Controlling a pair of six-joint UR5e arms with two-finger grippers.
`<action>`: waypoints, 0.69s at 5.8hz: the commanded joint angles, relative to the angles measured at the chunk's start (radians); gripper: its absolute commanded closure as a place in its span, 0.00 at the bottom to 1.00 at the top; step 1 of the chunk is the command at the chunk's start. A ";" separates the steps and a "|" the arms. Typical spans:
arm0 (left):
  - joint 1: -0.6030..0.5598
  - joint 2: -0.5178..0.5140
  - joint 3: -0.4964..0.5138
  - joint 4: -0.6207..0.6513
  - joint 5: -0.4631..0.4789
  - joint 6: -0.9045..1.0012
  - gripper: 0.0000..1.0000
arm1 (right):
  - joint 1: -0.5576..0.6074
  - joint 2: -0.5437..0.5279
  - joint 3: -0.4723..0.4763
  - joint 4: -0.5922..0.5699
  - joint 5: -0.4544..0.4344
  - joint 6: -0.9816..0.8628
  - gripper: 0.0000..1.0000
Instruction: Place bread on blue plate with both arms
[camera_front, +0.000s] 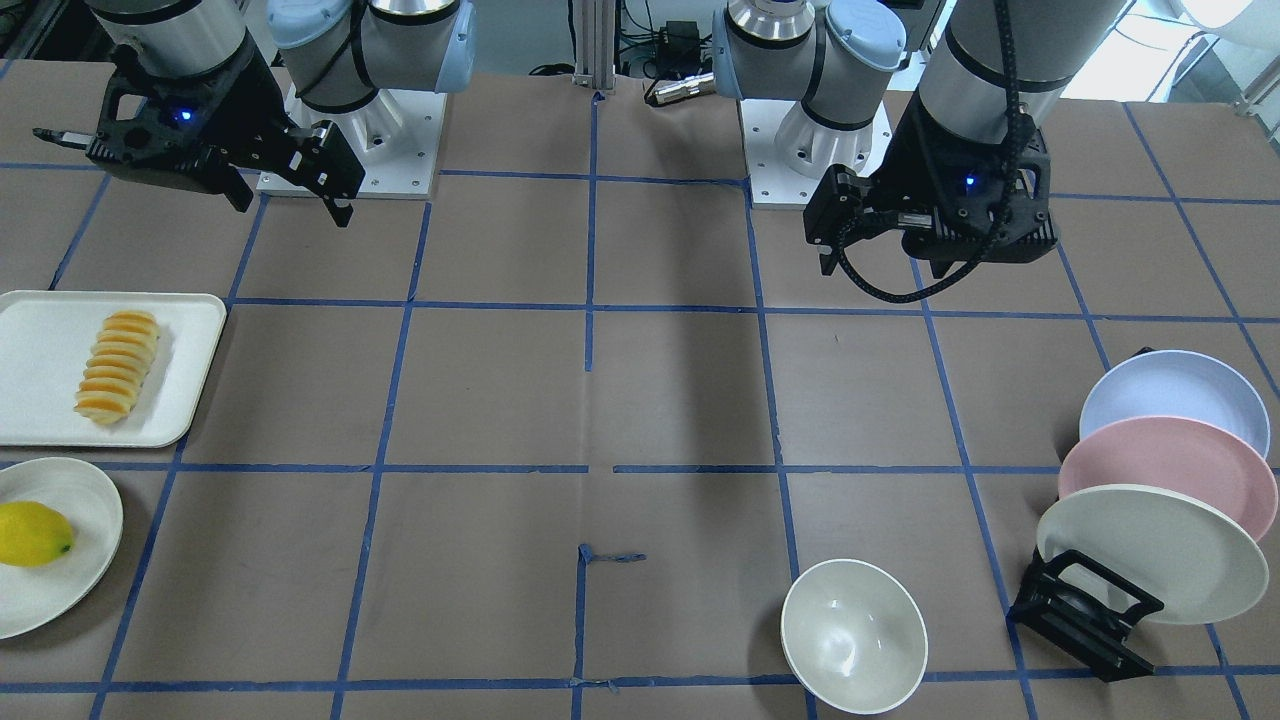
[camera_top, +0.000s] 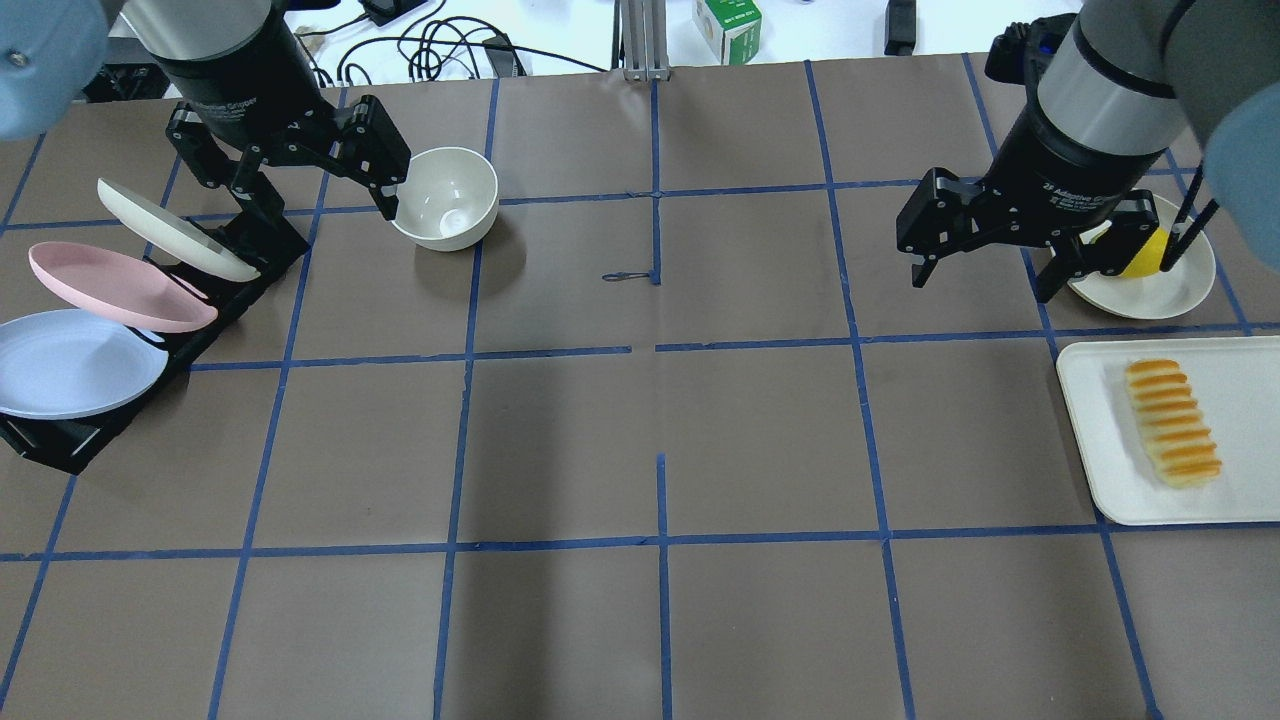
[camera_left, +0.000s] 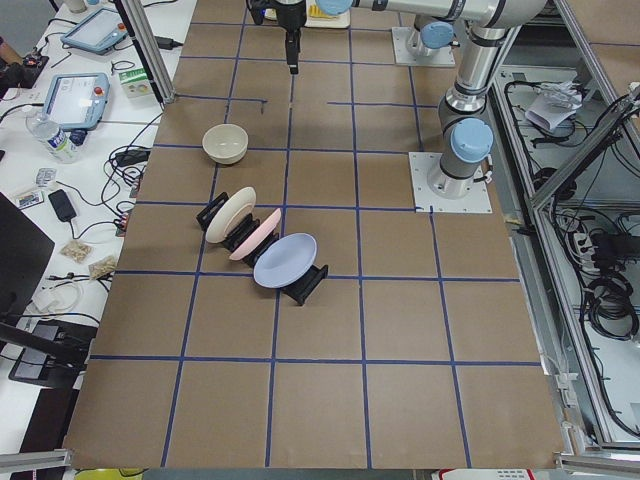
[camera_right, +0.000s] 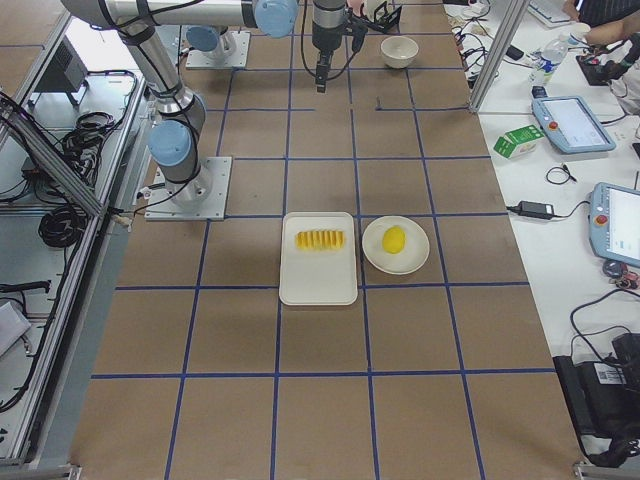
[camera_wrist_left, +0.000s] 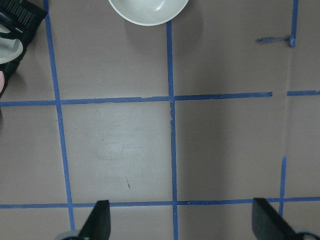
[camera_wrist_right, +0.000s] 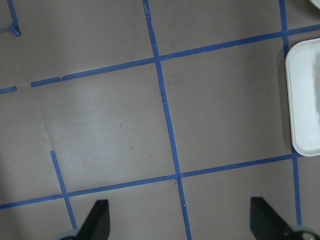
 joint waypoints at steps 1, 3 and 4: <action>0.000 0.003 -0.005 0.000 0.000 0.000 0.00 | -0.001 0.002 0.002 0.005 -0.012 -0.007 0.00; 0.000 0.007 -0.006 0.000 0.000 0.000 0.00 | -0.031 0.013 0.002 -0.003 -0.013 -0.028 0.00; 0.000 0.005 -0.006 0.000 0.000 0.000 0.00 | -0.069 0.015 0.002 -0.003 -0.013 -0.073 0.00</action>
